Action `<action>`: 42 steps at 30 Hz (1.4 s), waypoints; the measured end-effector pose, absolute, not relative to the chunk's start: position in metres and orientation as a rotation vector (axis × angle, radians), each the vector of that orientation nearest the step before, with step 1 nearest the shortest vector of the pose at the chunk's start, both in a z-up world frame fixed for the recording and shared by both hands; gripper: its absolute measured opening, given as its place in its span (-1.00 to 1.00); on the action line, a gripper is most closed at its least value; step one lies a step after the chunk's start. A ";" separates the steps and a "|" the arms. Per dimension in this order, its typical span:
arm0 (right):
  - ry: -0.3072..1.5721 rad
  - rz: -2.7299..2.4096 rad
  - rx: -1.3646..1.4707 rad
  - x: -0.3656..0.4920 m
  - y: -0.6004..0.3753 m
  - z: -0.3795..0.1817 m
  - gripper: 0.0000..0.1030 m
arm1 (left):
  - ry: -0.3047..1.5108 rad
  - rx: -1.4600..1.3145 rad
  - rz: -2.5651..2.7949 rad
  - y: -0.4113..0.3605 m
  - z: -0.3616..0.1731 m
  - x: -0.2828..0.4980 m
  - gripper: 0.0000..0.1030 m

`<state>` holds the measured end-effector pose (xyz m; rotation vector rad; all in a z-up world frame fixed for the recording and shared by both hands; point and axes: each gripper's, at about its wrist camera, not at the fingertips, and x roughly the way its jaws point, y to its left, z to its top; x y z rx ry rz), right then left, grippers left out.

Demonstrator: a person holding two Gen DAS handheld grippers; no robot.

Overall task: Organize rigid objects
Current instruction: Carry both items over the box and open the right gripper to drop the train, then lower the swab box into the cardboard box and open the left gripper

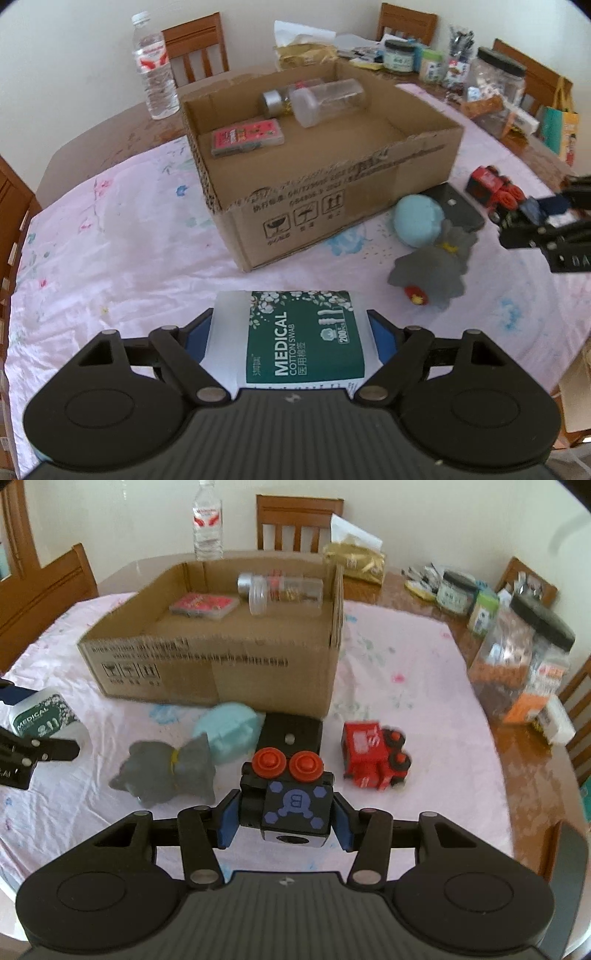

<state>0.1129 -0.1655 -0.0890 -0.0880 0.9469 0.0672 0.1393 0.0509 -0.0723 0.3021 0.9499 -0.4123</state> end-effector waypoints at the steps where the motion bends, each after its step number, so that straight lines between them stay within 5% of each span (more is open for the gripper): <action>1: 0.944 0.077 -0.094 0.114 -0.166 -0.083 0.08 | 0.949 0.306 -0.424 0.051 -0.068 0.139 0.61; 14: 0.780 0.181 -0.154 0.176 -0.156 -0.023 0.08 | 0.849 0.286 -0.429 0.060 -0.016 0.146 0.61; 23: 0.804 0.206 -0.171 0.233 -0.151 -0.040 0.09 | 0.820 0.283 -0.397 0.062 -0.007 0.155 0.61; 24: 0.808 0.208 -0.181 0.235 -0.149 -0.043 0.17 | 0.818 0.280 -0.396 0.062 -0.006 0.155 0.61; 27: 0.798 0.209 -0.185 0.233 -0.148 -0.046 0.92 | 0.815 0.277 -0.389 0.063 -0.006 0.159 0.61; 28: 0.784 0.214 -0.176 0.229 -0.148 -0.044 1.00 | 0.813 0.277 -0.387 0.063 -0.005 0.162 0.61; 42: 0.861 0.116 -0.048 0.187 -0.153 -0.038 1.00 | 0.776 0.285 -0.432 0.044 0.003 0.208 0.61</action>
